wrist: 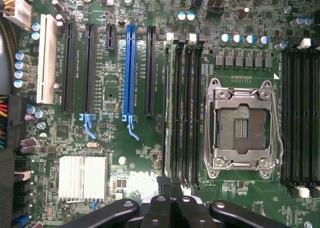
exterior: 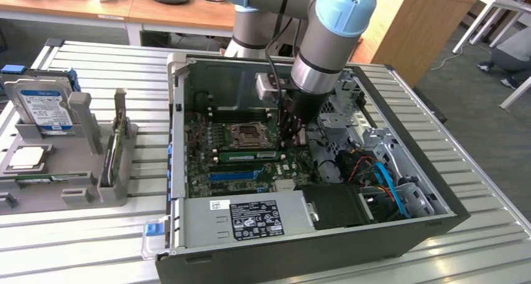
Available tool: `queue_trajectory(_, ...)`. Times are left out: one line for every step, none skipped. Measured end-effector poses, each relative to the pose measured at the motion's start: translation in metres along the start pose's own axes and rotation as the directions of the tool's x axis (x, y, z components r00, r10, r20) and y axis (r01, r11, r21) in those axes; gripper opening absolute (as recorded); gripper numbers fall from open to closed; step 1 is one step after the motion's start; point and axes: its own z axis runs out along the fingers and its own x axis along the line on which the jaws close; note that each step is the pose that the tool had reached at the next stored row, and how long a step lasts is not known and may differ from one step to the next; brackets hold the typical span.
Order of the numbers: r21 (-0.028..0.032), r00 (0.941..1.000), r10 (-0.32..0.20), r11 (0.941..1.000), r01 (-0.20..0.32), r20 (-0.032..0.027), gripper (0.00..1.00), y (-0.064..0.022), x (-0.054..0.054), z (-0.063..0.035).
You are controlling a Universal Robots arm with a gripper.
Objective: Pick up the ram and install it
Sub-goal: 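Press down the ram until it locks into place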
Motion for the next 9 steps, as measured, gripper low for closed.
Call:
queue_trajectory(0.0,1.0,0.0,1.0,0.0,0.0001,0.11,0.0,0.0,0.0006)
queue_trajectory(-0.0001,1.0,0.0,1.0,0.0,0.0,0.11,0.0,0.0001,0.0009)
queue_trajectory(-0.0001,1.0,0.0,1.0,0.0,-0.0002,0.11,0.0,0.0001,0.001)
queue_trajectory(-0.0001,1.0,0.0,1.0,0.0,-0.0003,0.11,0.0,0.0001,0.001)
queue_trajectory(-0.0001,1.0,0.0,1.0,0.0,-0.0001,0.11,0.0,0.0001,0.001)
queue_trajectory(0.0,1.0,0.0,1.0,0.0,0.0001,0.11,0.0,0.0,0.0011)
queue_trajectory(0.0001,1.0,0.0,1.0,0.0,0.0002,0.11,-0.0001,-0.004,0.0014)
queue_trajectory(0.0001,1.0,0.0,1.0,0.0,0.0002,0.11,-0.0001,-0.0041,0.0015)
queue_trajectory(0.0,1.0,0.0,1.0,0.0,0.0001,0.11,-0.0001,-0.004,0.0014)
